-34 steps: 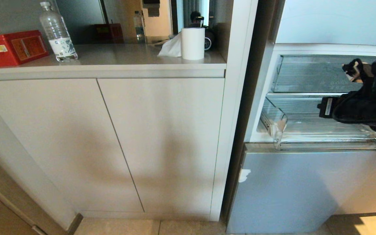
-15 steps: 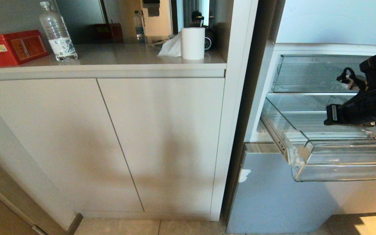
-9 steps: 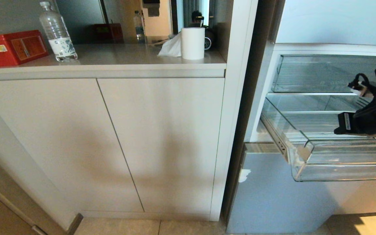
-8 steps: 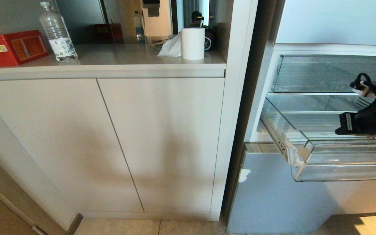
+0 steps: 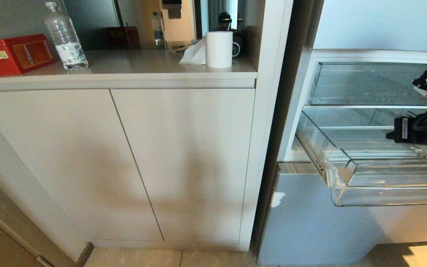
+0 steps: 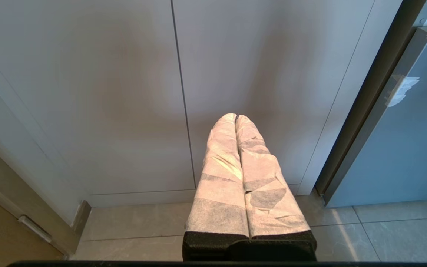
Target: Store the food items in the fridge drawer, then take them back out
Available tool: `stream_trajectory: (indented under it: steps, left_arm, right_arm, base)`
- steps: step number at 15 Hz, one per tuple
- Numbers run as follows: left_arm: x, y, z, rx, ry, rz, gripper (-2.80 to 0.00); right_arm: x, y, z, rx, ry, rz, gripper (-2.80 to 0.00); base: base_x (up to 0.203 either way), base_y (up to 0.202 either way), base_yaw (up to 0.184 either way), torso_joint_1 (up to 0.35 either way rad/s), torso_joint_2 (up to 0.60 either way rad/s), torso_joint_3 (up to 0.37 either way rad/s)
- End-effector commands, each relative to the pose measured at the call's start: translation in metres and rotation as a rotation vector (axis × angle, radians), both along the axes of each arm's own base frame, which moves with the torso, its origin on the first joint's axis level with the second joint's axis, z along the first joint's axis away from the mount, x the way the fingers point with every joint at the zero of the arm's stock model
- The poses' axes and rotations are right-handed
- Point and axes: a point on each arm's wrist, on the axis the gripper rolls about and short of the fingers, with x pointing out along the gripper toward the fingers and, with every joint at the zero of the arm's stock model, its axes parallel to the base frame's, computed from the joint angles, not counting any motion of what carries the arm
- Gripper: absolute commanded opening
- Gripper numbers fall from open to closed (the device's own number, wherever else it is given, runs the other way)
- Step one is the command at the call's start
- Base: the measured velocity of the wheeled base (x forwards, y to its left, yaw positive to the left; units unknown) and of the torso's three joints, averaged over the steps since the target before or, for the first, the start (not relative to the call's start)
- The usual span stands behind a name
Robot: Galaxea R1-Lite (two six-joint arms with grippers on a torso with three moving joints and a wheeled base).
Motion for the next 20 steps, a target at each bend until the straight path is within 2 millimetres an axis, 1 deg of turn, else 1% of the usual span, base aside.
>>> stream_trajectory:
  steps: [1, 2, 4, 6, 8, 9, 10, 11, 13, 14, 16, 19, 20]
  left_arm:
    - [0.000, 0.000, 0.000, 0.000, -0.001, 0.000, -2.80]
    - [0.000, 0.000, 0.000, 0.000, -0.001, 0.000, -2.80]
    - [0.000, 0.000, 0.000, 0.001, -0.001, 0.000, -2.80]
    - [0.000, 0.000, 0.000, 0.000, -0.001, 0.000, -2.80]
    - [0.000, 0.000, 0.000, 0.000, -0.001, 0.000, -2.80]
    - [0.000, 0.000, 0.000, 0.000, -0.001, 0.000, -2.80]
    - [0.000, 0.000, 0.000, 0.000, -0.001, 0.000, -2.80]
    - [0.000, 0.000, 0.000, 0.000, -0.001, 0.000, -2.80]
    - [0.000, 0.000, 0.000, 0.002, -0.001, 0.000, -2.80]
    - [0.000, 0.000, 0.000, 0.000, -0.001, 0.000, -2.80]
    - [0.000, 0.000, 0.000, 0.000, -0.001, 0.000, -2.80]
    - [0.000, 0.000, 0.000, -0.002, -0.001, 0.000, -2.80]
    - [0.000, 0.000, 0.000, -0.005, -0.001, 0.000, -2.80]
  right_arm:
    - [-0.035, 0.005, 0.010, -0.020, -0.134, 0.005, -2.80]
    - [-0.054, 0.007, 0.015, -0.031, -0.188, 0.007, -2.80]
    - [-0.099, 0.012, 0.019, -0.056, -0.298, 0.013, -2.80]
    - [-0.144, 0.017, 0.014, -0.067, -0.374, 0.018, -2.80]
    - [-0.185, 0.022, -0.003, -0.071, -0.422, 0.029, -2.80]
    - [-0.205, 0.024, -0.019, -0.072, -0.431, 0.041, -2.80]
    - [-0.222, 0.026, -0.039, -0.074, -0.427, 0.061, -2.80]
    - [-0.235, 0.028, -0.058, -0.081, -0.419, 0.078, -2.80]
    - [-0.254, 0.030, -0.092, -0.105, -0.400, 0.106, -2.80]
    - [-0.261, 0.031, -0.103, -0.113, -0.405, 0.111, -2.80]
    - [-0.271, 0.033, -0.136, -0.115, -0.365, 0.135, -2.80]
    - [-0.288, 0.032, -0.171, -0.166, -0.391, 0.150, -2.80]
    - [-0.293, 0.032, -0.178, -0.176, -0.405, 0.146, -2.80]
  base:
    - [0.000, 0.000, 0.000, 0.000, 0.00, 0.000]
    - [0.000, 0.000, 0.000, 0.000, 0.00, 0.000]
    - [0.000, 0.000, 0.000, 0.000, 0.00, 0.000]
    - [0.000, 0.000, 0.000, 0.000, 0.00, 0.000]
    - [0.000, 0.000, 0.000, 0.000, 0.00, 0.000]
    - [0.000, 0.000, 0.000, 0.000, 0.00, 0.000]
    - [0.000, 0.000, 0.000, 0.000, 0.00, 0.000]
    - [0.000, 0.000, 0.000, 0.000, 0.00, 0.000]
    - [0.000, 0.000, 0.000, 0.000, 0.00, 0.000]
    - [0.000, 0.000, 0.000, 0.000, 0.00, 0.000]
    - [0.000, 0.000, 0.000, 0.000, 0.00, 0.000]
    - [0.000, 0.000, 0.000, 0.000, 0.00, 0.000]
    - [0.000, 0.000, 0.000, 0.000, 0.00, 0.000]
